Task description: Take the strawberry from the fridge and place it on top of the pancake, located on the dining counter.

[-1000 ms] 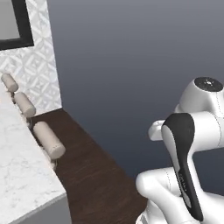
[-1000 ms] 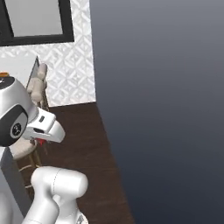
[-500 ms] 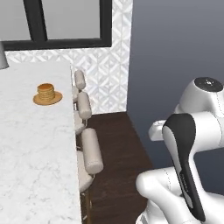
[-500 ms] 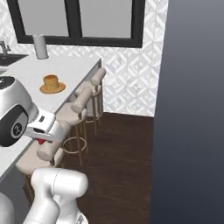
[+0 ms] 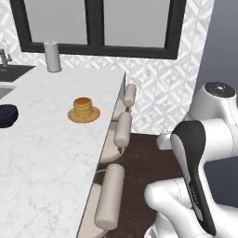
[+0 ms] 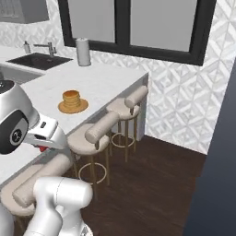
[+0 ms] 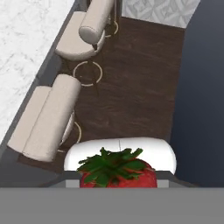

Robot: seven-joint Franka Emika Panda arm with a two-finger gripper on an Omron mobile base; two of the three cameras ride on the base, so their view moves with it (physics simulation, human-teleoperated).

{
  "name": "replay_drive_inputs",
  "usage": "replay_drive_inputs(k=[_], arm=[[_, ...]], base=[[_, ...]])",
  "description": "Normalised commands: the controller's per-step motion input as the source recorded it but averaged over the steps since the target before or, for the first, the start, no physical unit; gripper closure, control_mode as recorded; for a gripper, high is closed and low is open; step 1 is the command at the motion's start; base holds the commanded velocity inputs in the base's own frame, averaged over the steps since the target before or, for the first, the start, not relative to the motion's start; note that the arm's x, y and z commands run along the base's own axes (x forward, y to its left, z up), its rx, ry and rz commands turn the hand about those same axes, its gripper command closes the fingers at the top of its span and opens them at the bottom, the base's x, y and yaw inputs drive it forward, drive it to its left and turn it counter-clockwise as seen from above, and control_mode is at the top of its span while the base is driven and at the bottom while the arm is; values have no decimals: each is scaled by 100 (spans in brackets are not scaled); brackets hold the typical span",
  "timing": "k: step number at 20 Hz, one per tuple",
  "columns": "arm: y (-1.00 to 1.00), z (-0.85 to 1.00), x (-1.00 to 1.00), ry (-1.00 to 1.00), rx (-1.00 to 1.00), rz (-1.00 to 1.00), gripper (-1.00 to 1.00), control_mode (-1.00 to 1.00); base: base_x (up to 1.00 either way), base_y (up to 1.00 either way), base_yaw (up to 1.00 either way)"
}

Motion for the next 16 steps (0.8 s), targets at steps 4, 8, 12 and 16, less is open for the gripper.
replay_drive_inputs(k=[4, 8, 12, 16], arm=[[0, 0, 0, 0, 0, 0, 100, 100], [0, 0, 0, 0, 0, 0, 100, 100], [0, 0, 0, 0, 0, 0, 100, 100], [0, 0, 0, 0, 0, 0, 100, 100]], base=[[80, -85, 55], [65, -76, 64], [35, -60, 78], [2, -72, 78]])
